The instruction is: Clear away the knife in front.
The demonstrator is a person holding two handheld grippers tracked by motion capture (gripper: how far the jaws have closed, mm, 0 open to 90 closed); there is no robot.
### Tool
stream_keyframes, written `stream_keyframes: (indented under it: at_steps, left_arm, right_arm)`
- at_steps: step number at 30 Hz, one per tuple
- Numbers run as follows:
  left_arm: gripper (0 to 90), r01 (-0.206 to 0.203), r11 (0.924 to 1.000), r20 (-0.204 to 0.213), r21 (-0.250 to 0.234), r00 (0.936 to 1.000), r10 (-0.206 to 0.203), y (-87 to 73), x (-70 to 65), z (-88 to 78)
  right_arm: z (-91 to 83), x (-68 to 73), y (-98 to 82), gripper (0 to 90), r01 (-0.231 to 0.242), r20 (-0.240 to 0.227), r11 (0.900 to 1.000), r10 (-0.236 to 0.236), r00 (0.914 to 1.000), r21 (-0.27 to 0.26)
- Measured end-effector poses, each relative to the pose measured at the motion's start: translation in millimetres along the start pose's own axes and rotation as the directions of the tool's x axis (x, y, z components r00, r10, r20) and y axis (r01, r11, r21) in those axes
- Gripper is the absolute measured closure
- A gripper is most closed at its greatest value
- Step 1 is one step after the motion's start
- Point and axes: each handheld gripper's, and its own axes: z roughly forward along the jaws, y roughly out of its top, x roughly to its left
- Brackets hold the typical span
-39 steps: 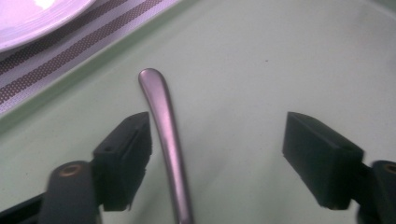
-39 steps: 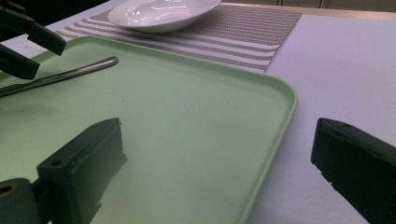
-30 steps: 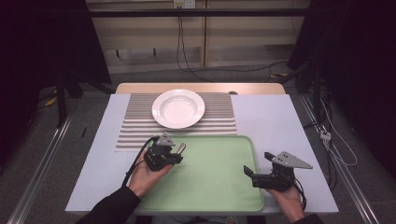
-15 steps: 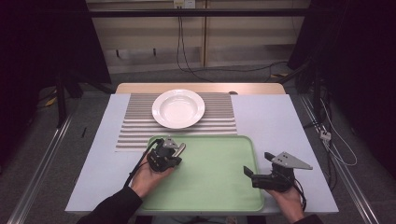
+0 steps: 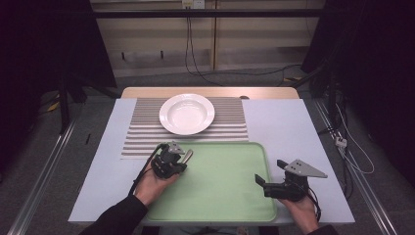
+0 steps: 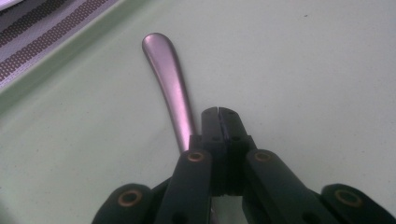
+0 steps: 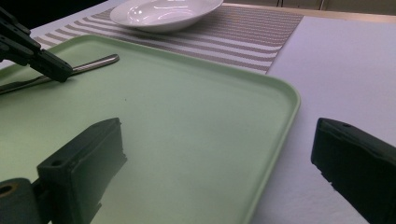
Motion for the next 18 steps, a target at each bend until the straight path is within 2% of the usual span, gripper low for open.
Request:
stream_keyframes:
  at_steps: [4,14,15,16,18]
  left_arm:
    - [90.0,-0.008,1.0000,-0.010,0.002,0.9999,0.008,-0.4,0.4,-0.7]
    - [90.0,0.042,0.9991,-0.025,-0.002,0.9988,-0.042,-3.2,9.0,-3.0]
    - [90.0,0.042,0.9991,-0.044,-0.002,0.9981,-0.042,-3.3,8.4,-3.4]
    - [90.0,0.037,0.9993,-0.035,0.001,0.9987,-0.037,-3.4,8.8,-3.4]
    - [90.0,0.036,0.9993,-0.042,0.005,0.9984,-0.036,-2.9,8.3,-3.4]
  right_arm:
    - [0.0,0.1,0.0,2.4,0.000,0.000,1.000,0.000,1.0000,0.000]
    - [-0.3,0.5,0.2,2.4,0.000,-0.001,1.000,0.000,1.0000,-0.001]
    - [-0.3,0.5,0.1,2.4,-0.001,-0.001,1.000,0.001,1.0000,-0.002]
    - [-0.3,0.5,0.1,2.4,0.000,-0.001,1.000,0.000,1.0000,-0.002]
    - [-0.2,0.3,0.1,2.4,0.000,-0.001,1.000,0.000,1.0000,-0.001]
